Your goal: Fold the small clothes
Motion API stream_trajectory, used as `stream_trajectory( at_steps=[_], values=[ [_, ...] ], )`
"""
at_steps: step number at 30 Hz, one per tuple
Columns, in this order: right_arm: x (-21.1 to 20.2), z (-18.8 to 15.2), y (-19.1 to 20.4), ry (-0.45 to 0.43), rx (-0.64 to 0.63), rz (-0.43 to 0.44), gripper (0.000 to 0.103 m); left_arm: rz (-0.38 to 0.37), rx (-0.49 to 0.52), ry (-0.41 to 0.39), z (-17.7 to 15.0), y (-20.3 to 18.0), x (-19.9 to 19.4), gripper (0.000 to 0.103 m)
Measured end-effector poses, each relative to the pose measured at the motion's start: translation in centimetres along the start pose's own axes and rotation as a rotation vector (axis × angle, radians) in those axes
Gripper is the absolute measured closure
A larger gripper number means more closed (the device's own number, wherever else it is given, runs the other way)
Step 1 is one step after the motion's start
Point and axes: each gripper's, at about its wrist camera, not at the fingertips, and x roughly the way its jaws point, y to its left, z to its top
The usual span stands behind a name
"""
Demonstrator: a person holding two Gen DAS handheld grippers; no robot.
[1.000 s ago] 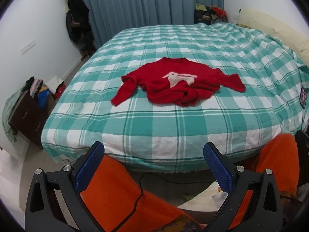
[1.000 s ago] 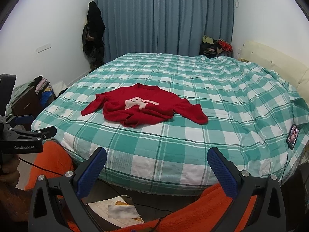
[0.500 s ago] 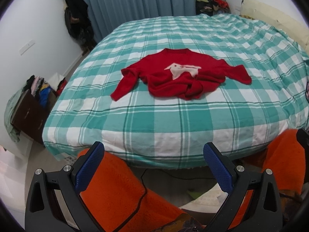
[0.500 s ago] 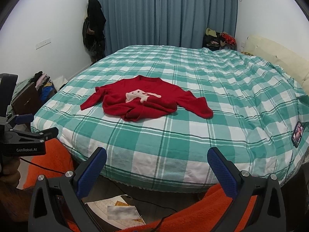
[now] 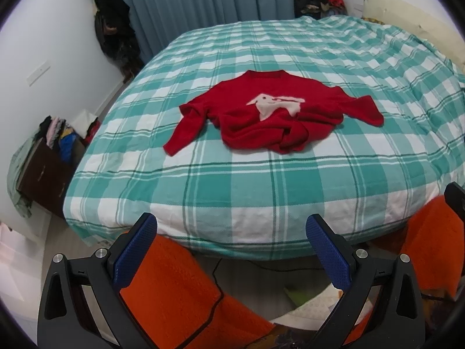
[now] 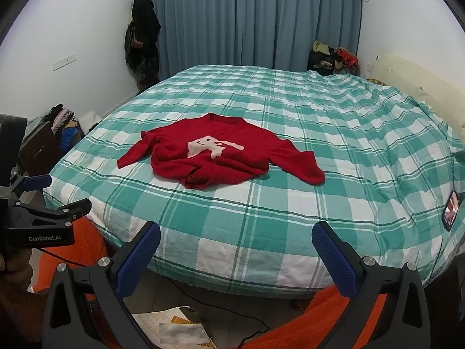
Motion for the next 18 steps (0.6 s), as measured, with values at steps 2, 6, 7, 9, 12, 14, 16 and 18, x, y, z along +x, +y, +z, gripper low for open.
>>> stream_trajectory(
  at_steps=[2,6,7,9,12,14,16,18],
  values=[
    [0.2,0.0,0.2,0.007,-0.007,0.001,0.0,-0.005,0.001,0.007,0.1,0.0,0.3,0.001],
    [0.9,0.0,0.3,0.025,-0.015,-0.002,0.0,-0.006,0.003,0.015,0.2,-0.1,0.7,0.001],
    [1.1,0.0,0.4,0.03,-0.015,-0.004,0.0,-0.005,0.003,0.016,0.3,-0.1,0.8,0.001],
    [1.4,0.0,0.4,0.037,-0.014,-0.005,0.0,-0.003,0.001,0.019,0.4,0.0,1.0,0.001],
    [1.6,0.1,0.6,0.044,-0.018,-0.003,0.0,-0.004,-0.007,0.022,0.5,0.1,1.2,0.001],
    [1.7,0.1,0.8,0.044,-0.023,-0.002,0.0,-0.013,-0.014,0.02,0.5,0.2,1.3,0.001],
    [1.8,0.2,0.9,0.043,-0.027,0.0,0.0,-0.023,-0.017,0.022,0.6,0.1,1.5,0.001],
    [2.0,0.3,1.0,0.042,-0.03,0.001,0.0,-0.029,-0.016,0.028,0.7,0.0,1.7,0.001]
  ],
)
